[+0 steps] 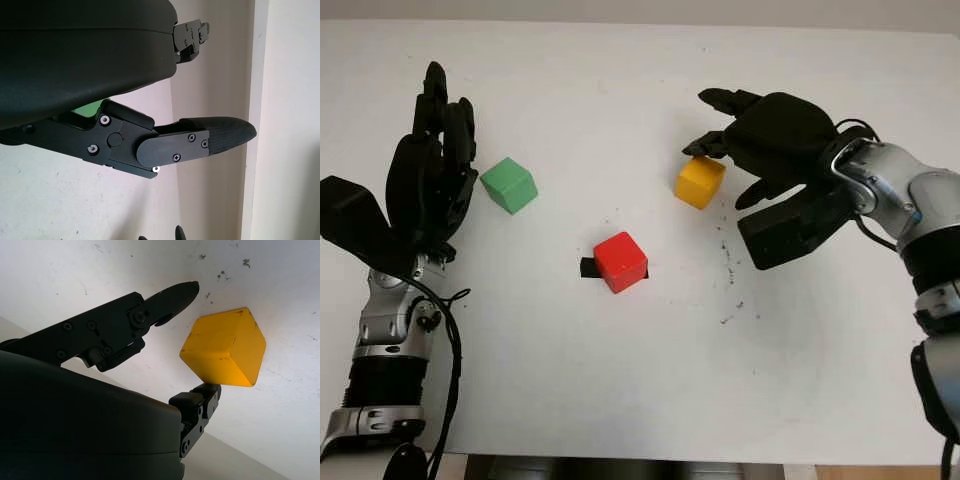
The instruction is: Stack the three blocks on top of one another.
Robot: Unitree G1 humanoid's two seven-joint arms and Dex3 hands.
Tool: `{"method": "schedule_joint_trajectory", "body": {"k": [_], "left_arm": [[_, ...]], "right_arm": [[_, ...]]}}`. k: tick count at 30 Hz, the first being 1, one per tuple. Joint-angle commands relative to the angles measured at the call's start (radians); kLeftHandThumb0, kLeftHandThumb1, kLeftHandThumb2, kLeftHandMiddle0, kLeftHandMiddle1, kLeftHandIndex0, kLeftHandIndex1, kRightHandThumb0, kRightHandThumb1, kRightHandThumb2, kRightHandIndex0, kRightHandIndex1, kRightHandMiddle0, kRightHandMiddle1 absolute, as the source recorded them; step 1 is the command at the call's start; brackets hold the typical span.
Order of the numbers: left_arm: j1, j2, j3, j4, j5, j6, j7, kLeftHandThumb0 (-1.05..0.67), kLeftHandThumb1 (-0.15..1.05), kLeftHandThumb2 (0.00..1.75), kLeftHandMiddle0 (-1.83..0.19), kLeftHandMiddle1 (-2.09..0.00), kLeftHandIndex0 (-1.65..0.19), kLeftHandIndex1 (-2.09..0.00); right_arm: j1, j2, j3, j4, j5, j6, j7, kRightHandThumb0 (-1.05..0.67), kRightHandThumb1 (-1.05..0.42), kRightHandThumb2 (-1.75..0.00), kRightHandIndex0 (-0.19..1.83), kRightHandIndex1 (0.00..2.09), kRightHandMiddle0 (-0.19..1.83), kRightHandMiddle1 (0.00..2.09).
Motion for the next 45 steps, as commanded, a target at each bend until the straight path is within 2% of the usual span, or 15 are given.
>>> {"method": "schedule_joint_trajectory", "body": {"k": [1, 20, 39, 43, 45], "left_arm": [[0.013, 0.000, 0.004, -0.013, -0.005, 0.000, -0.001, -0.76, 1.05, 0.55, 0.15, -0.05, 0.19, -0.05], [0.021, -0.003, -0.001, -0.023, -0.002, 0.007, 0.001, -0.75, 1.05, 0.56, 0.15, -0.05, 0.19, -0.05], [0.023, -0.002, -0.004, -0.029, 0.006, 0.011, 0.005, -0.75, 1.05, 0.56, 0.14, -0.06, 0.18, -0.04], [0.023, -0.002, -0.002, -0.028, 0.003, 0.010, 0.004, -0.75, 1.05, 0.55, 0.14, -0.06, 0.18, -0.04], [0.024, -0.002, -0.002, -0.031, 0.003, 0.014, 0.004, -0.75, 1.05, 0.56, 0.14, -0.05, 0.18, -0.04]], "right_arm": [[-0.017, 0.009, 0.002, 0.008, 0.007, -0.005, -0.014, -0.46, -0.85, -0.06, 0.02, 0.05, 0.43, 0.11], [-0.049, 0.031, 0.027, 0.045, -0.007, -0.012, -0.095, -0.45, -0.86, -0.05, 0.04, 0.06, 0.50, 0.12], [-0.050, 0.032, 0.053, 0.065, -0.013, -0.033, -0.109, -0.43, -0.88, -0.06, 0.14, 0.08, 0.79, 0.25], [-0.051, 0.033, 0.056, 0.087, -0.017, -0.065, -0.153, -0.42, -0.88, -0.06, 0.21, 0.10, 0.89, 0.33], [-0.054, 0.031, 0.056, 0.091, -0.015, -0.070, -0.151, -0.42, -0.89, -0.05, 0.24, 0.07, 0.80, 0.63]]}}
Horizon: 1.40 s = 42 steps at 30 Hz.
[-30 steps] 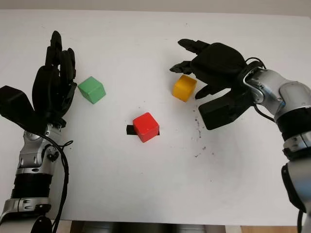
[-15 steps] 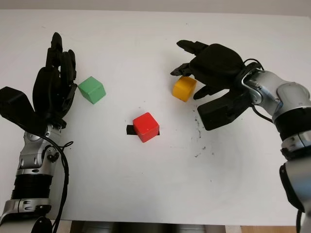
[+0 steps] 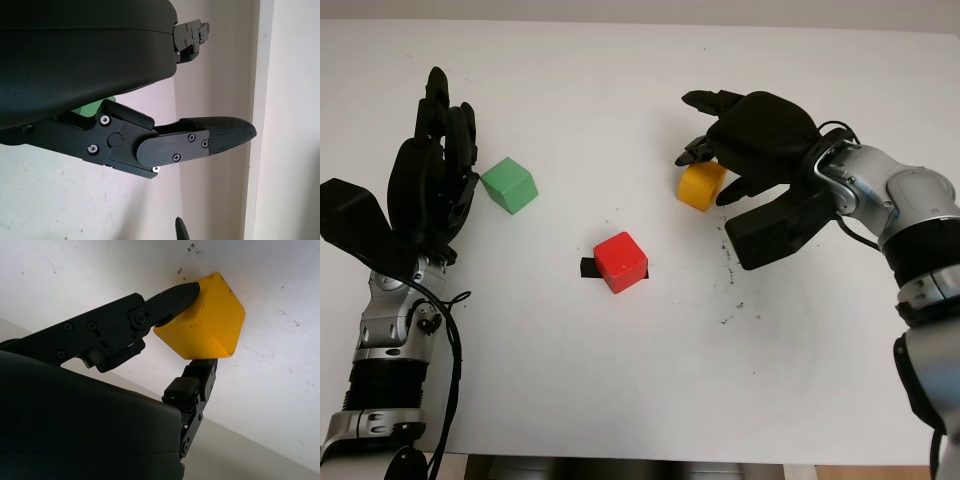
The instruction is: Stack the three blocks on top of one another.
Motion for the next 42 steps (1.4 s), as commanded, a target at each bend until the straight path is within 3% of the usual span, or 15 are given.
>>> {"method": "schedule_joint_trajectory", "body": {"k": [1, 3, 5, 21, 29, 34, 42], "left_arm": [[0.014, 0.000, -0.001, -0.023, 0.001, 0.004, 0.002, -0.75, 1.05, 0.56, 0.14, -0.05, 0.18, -0.04], [0.014, 0.000, -0.001, -0.023, 0.002, 0.002, 0.001, -0.75, 1.05, 0.56, 0.14, -0.05, 0.18, -0.04], [0.014, 0.000, 0.000, -0.023, -0.002, 0.004, -0.003, -0.75, 1.05, 0.56, 0.15, -0.05, 0.19, -0.04], [0.013, 0.003, 0.002, -0.024, 0.000, 0.013, -0.003, -0.76, 1.05, 0.54, 0.14, -0.05, 0.18, -0.05], [0.009, 0.003, 0.001, -0.022, 0.003, 0.017, -0.002, -0.76, 1.05, 0.54, 0.14, -0.06, 0.18, -0.05], [0.008, 0.003, 0.000, -0.022, 0.003, 0.014, -0.001, -0.76, 1.05, 0.54, 0.14, -0.05, 0.18, -0.05], [0.003, 0.007, 0.002, -0.018, -0.003, 0.018, -0.012, -0.75, 1.05, 0.55, 0.16, -0.05, 0.19, -0.02]], "right_arm": [[-0.009, -0.009, 0.005, 0.012, 0.001, -0.013, -0.003, -0.41, -0.90, -0.05, 0.25, 0.07, 0.74, 0.79], [-0.010, -0.014, -0.003, 0.013, 0.008, -0.015, -0.010, -0.41, -0.89, -0.05, 0.27, 0.06, 0.66, 0.99], [-0.009, -0.022, -0.013, 0.001, 0.018, -0.008, 0.003, -0.41, -0.90, -0.06, 0.28, 0.06, 0.61, 1.05], [0.081, -0.075, -0.159, -0.162, 0.215, 0.054, 0.203, -0.37, -0.91, -0.05, 0.28, 0.06, 0.57, 1.09], [0.156, -0.031, -0.272, -0.235, 0.482, 0.101, 0.399, -0.31, -0.89, -0.05, 0.31, 0.07, 0.54, 1.29], [0.211, 0.007, -0.332, -0.367, 0.659, 0.253, 0.570, -0.29, -0.91, -0.06, 0.28, 0.05, 0.44, 1.42], [0.245, 0.049, -0.357, -0.658, 0.747, 0.600, 0.755, -0.33, -0.93, -0.06, 0.24, 0.03, 0.38, 1.48]]}}
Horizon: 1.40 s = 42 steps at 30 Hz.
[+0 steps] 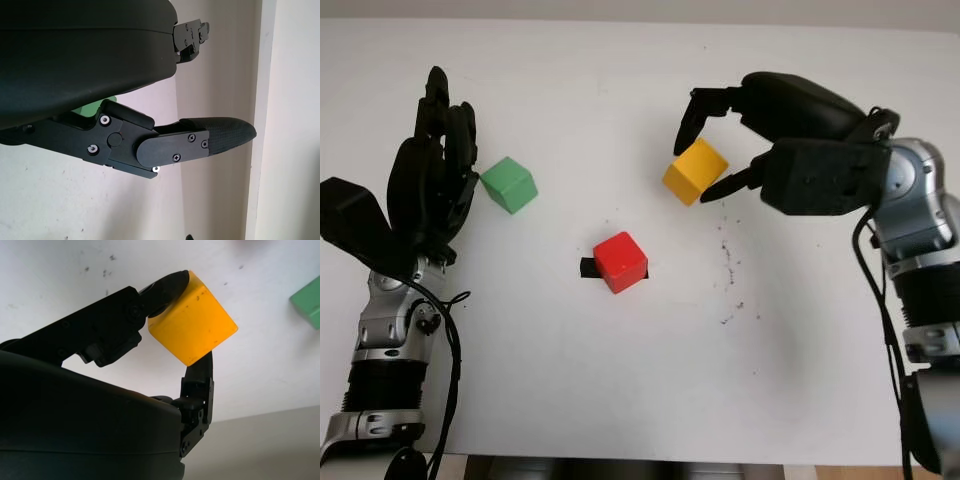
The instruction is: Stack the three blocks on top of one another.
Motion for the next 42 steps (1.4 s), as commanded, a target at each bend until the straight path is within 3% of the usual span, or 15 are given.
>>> {"method": "schedule_joint_trajectory", "body": {"k": [1, 11, 24, 28, 42], "left_arm": [[0.001, 0.005, 0.002, -0.007, -0.002, 0.002, -0.002, -0.75, 1.05, 0.54, 0.15, -0.05, 0.18, -0.02], [0.001, -0.006, -0.006, -0.012, 0.006, -0.002, 0.007, -0.75, 1.05, 0.55, 0.16, -0.05, 0.19, -0.03], [0.003, -0.009, -0.003, -0.015, 0.010, 0.002, 0.021, -0.76, 1.05, 0.55, 0.15, -0.06, 0.19, -0.04], [0.004, -0.009, -0.004, -0.015, 0.007, 0.001, 0.021, -0.76, 1.05, 0.54, 0.15, -0.05, 0.19, -0.04], [0.007, -0.012, -0.005, -0.016, 0.011, -0.004, 0.024, -0.76, 1.05, 0.55, 0.15, -0.06, 0.18, -0.04]], "right_arm": [[0.003, 0.014, -0.014, -0.098, 0.023, 0.079, 0.037, -0.33, -0.93, -0.06, 0.24, 0.04, 0.37, 1.49], [0.003, 0.052, 0.009, -0.346, 0.074, 0.395, 0.190, -0.37, -0.94, -0.06, 0.25, 0.05, 0.33, 1.56], [0.046, 0.095, 0.030, -0.412, 0.128, 0.578, 0.227, -0.42, -0.93, -0.05, 0.26, 0.05, 0.37, 1.60], [0.071, 0.139, 0.032, -0.441, 0.125, 0.695, 0.174, -0.44, -0.91, -0.05, 0.28, 0.07, 0.37, 1.62], [0.108, 0.158, 0.074, -0.469, 0.097, 0.762, 0.112, -0.43, -0.94, -0.06, 0.25, 0.05, 0.29, 1.67]]}}
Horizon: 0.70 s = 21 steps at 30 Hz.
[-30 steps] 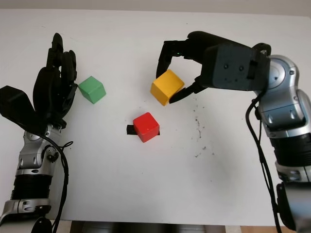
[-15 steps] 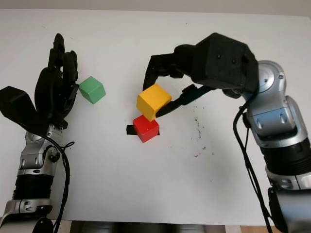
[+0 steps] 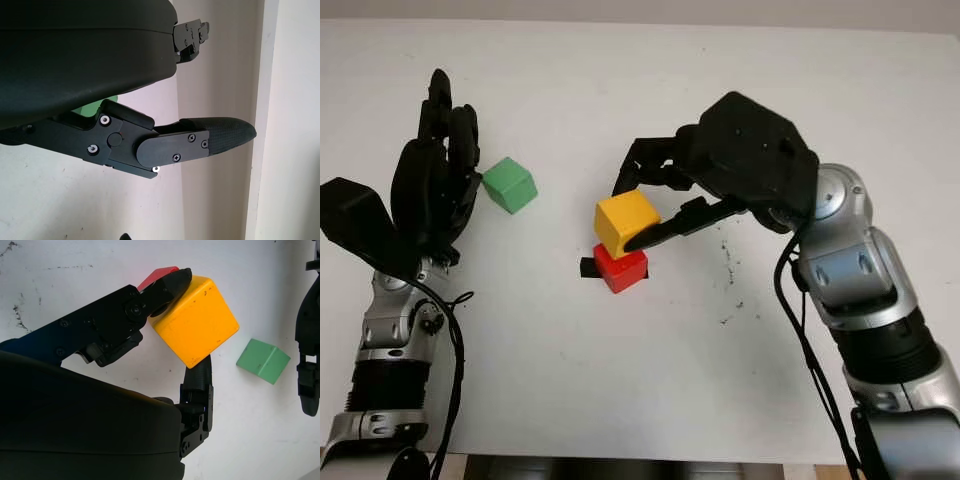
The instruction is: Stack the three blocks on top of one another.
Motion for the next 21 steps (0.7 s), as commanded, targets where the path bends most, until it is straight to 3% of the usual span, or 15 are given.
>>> {"method": "schedule_joint_trajectory", "body": {"k": [1, 21], "left_arm": [[0.007, -0.001, -0.001, -0.015, 0.007, -0.008, 0.005, -0.76, 1.05, 0.55, 0.14, -0.06, 0.18, -0.04], [0.012, -0.003, -0.002, -0.021, 0.000, -0.007, -0.001, -0.75, 1.05, 0.54, 0.15, -0.05, 0.19, -0.04]], "right_arm": [[0.004, 0.002, 0.002, -0.016, -0.002, 0.001, -0.006, -0.44, -0.94, -0.06, 0.25, 0.05, 0.29, 1.67], [-0.004, 0.002, 0.012, -0.012, 0.010, 0.021, 0.012, -0.43, -0.93, -0.05, 0.24, 0.05, 0.30, 1.67]]}}
